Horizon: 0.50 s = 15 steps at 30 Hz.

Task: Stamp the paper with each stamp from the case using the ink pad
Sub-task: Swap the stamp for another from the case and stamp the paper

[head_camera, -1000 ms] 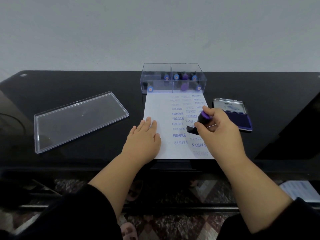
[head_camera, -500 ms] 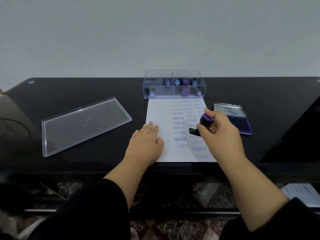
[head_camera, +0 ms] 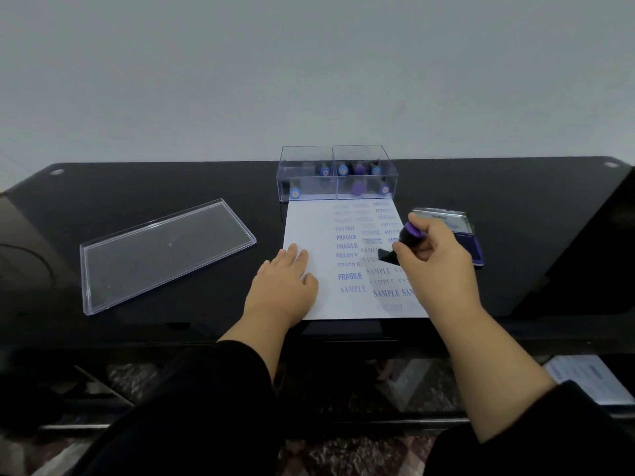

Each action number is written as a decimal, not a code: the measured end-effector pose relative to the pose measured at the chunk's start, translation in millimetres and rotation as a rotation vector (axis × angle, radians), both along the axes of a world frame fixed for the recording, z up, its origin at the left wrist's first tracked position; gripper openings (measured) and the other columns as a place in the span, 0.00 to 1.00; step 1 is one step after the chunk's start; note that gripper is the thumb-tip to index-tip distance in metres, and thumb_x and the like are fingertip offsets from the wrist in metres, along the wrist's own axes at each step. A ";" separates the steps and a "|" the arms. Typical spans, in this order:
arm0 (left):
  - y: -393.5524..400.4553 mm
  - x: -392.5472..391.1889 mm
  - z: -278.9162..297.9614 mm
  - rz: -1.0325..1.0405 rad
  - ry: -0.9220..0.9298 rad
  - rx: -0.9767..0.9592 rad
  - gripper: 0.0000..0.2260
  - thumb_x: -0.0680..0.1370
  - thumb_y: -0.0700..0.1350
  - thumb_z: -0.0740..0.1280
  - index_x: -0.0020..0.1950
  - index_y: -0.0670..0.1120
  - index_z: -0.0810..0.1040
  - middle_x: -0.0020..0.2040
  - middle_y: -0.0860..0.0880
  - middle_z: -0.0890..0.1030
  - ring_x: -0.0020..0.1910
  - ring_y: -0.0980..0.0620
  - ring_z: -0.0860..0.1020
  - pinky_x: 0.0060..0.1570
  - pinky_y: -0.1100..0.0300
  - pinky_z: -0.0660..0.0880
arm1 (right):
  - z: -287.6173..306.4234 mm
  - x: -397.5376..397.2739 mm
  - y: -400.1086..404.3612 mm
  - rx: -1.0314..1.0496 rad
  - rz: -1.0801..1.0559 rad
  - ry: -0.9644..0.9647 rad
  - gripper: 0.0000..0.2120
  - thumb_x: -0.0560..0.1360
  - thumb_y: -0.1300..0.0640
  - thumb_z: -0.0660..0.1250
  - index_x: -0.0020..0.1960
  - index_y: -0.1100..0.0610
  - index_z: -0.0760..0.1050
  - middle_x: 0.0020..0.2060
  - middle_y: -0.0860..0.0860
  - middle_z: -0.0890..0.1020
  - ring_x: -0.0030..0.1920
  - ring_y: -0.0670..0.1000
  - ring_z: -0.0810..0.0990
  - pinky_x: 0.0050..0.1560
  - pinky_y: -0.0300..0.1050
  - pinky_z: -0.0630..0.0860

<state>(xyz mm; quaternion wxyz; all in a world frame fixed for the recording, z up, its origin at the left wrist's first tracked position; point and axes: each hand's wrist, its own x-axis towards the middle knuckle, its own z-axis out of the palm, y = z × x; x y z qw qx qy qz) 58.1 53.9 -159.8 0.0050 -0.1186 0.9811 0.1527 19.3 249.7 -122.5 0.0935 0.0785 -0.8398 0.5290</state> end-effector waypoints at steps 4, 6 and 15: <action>-1.8 -2.1 -2.5 -0.014 -0.020 -0.026 0.24 0.82 0.47 0.47 0.78 0.48 0.49 0.79 0.51 0.46 0.77 0.52 0.46 0.74 0.55 0.42 | 0.2 -1.0 1.0 -0.005 -0.005 -0.002 0.20 0.75 0.57 0.68 0.65 0.48 0.71 0.49 0.43 0.79 0.45 0.41 0.78 0.42 0.33 0.71; -2.3 -3.4 -3.1 -0.024 -0.036 -0.042 0.24 0.82 0.46 0.46 0.79 0.48 0.48 0.79 0.50 0.45 0.77 0.51 0.45 0.74 0.54 0.40 | 0.1 -2.4 0.9 -0.011 -0.009 -0.003 0.19 0.75 0.57 0.68 0.65 0.48 0.71 0.49 0.44 0.79 0.46 0.42 0.78 0.43 0.36 0.73; -2.8 -5.1 -3.6 -0.018 -0.037 -0.038 0.24 0.82 0.47 0.46 0.78 0.49 0.47 0.79 0.51 0.44 0.77 0.52 0.45 0.74 0.55 0.41 | 0.7 -9.2 6.5 -0.019 -0.052 0.011 0.18 0.75 0.58 0.67 0.64 0.47 0.71 0.47 0.44 0.80 0.47 0.42 0.79 0.42 0.32 0.72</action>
